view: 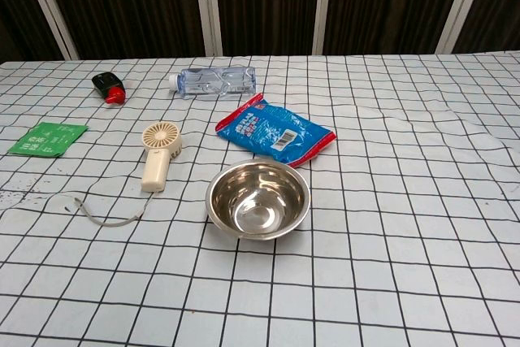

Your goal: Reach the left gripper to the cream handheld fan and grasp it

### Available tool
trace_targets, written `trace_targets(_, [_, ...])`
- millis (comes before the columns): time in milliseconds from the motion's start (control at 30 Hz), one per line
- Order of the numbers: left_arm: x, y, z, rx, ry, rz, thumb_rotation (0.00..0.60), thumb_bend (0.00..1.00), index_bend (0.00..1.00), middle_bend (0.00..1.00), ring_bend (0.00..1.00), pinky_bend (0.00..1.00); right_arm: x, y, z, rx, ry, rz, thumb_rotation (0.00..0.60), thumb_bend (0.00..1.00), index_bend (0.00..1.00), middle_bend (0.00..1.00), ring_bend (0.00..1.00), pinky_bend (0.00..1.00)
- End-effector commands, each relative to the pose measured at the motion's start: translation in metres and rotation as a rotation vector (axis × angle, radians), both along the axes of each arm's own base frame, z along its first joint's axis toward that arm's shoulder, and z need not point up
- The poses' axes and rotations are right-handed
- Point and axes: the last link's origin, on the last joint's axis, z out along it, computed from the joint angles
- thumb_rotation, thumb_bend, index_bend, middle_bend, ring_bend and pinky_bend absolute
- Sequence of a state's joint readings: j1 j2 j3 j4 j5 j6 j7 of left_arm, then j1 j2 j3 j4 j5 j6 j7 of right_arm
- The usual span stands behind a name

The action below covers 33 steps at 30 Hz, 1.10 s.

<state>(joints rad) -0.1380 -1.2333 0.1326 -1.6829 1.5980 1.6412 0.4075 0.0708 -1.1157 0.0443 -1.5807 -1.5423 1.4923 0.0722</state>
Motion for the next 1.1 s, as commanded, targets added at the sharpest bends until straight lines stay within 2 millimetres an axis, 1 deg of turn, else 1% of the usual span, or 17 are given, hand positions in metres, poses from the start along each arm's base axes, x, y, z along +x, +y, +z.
trace_targets(33, [0.001,0.000,0.000,-0.002,-0.003,0.000,0.600,0.21,0.00,0.00,0.00,0.05,0.000,0.000,0.000,-0.001,-0.004,-0.001,0.600,0.28,0.10,0.00,0.00,0.00])
trace_targets(167, [0.002,0.000,0.000,-0.005,0.002,-0.004,0.600,0.21,0.00,0.00,0.00,0.07,0.000,0.000,0.000,-0.001,-0.002,-0.001,0.600,0.28,0.10,0.00,0.00,0.00])
trace_targets(200, [0.002,0.001,-0.001,-0.006,0.002,-0.002,0.600,0.21,0.00,0.02,0.01,0.11,0.000,0.000,0.000,-0.001,-0.003,-0.001,0.600,0.28,0.10,0.00,0.00,0.00])
trace_targets(267, [0.003,0.005,-0.003,-0.012,0.008,0.003,0.600,0.26,0.00,0.13,0.10,0.24,0.000,0.001,0.000,-0.001,-0.002,0.001,0.600,0.28,0.10,0.00,0.00,0.00])
trace_targets(300, [0.006,0.008,-0.004,-0.016,0.022,0.000,0.600,0.32,0.00,0.25,0.20,0.35,0.000,0.001,0.000,-0.001,-0.002,0.002,0.600,0.28,0.10,0.00,0.00,0.00])
trace_targets(333, [0.009,0.012,-0.006,-0.019,0.033,-0.004,0.600,0.39,0.00,0.39,0.33,0.45,0.000,0.001,0.000,-0.001,-0.003,0.002,0.600,0.28,0.10,0.00,0.00,0.00])
trace_targets(367, [0.012,0.015,-0.008,-0.024,0.042,-0.009,0.600,0.44,0.00,0.48,0.41,0.52,0.000,0.001,0.000,0.000,-0.004,0.002,0.600,0.28,0.10,0.00,0.00,0.00])
trace_targets(400, [0.017,0.022,-0.012,-0.030,0.055,-0.021,0.600,0.50,0.00,0.61,0.52,0.61,0.000,0.000,0.000,0.001,-0.004,0.001,0.600,0.28,0.10,0.00,0.00,0.00])
trace_targets(433, [0.022,0.027,-0.016,-0.042,0.062,-0.030,0.600,0.55,0.00,0.70,0.60,0.68,0.000,0.000,0.000,0.002,-0.003,0.001,0.600,0.28,0.10,0.00,0.00,0.00])
trace_targets(467, [0.027,0.033,-0.020,-0.056,0.067,-0.033,0.600,0.60,0.00,0.75,0.66,0.72,0.000,0.000,0.000,0.002,-0.002,0.001,0.600,0.28,0.10,0.00,0.00,0.00])
trace_targets(533, [0.039,0.048,-0.032,-0.092,0.056,-0.035,0.600,0.66,0.00,0.81,0.71,0.77,0.000,0.000,0.000,0.001,-0.003,-0.001,0.600,0.28,0.10,0.00,0.00,0.00])
trace_targets(567, [0.046,0.055,-0.038,-0.110,0.050,-0.034,0.600,0.70,0.00,0.84,0.74,0.79,0.000,0.000,0.000,0.001,-0.003,-0.001,0.600,0.28,0.10,0.00,0.00,0.00])
trace_targets(667, [0.067,0.076,-0.060,-0.165,0.049,-0.032,0.600,0.77,0.00,0.89,0.79,0.82,0.000,-0.001,0.000,0.003,-0.003,-0.002,0.600,0.28,0.10,0.00,0.00,0.00])
trace_targets(800, [0.089,0.098,-0.090,-0.217,0.084,-0.010,0.600,0.80,0.04,0.91,0.81,0.84,0.000,-0.002,0.000,0.006,-0.007,-0.004,0.600,0.28,0.10,0.00,0.00,0.00])
trace_targets(933, [0.101,0.110,-0.111,-0.233,0.107,0.021,0.600,0.81,0.09,0.92,0.81,0.84,-0.001,-0.002,0.001,0.012,-0.011,-0.003,0.600,0.28,0.10,0.00,0.00,0.00])
trace_targets(1100, [0.108,0.118,-0.128,-0.239,0.134,0.045,0.600,0.81,0.12,0.92,0.81,0.84,-0.001,-0.003,0.001,0.016,-0.015,-0.004,0.600,0.28,0.10,0.00,0.00,0.00])
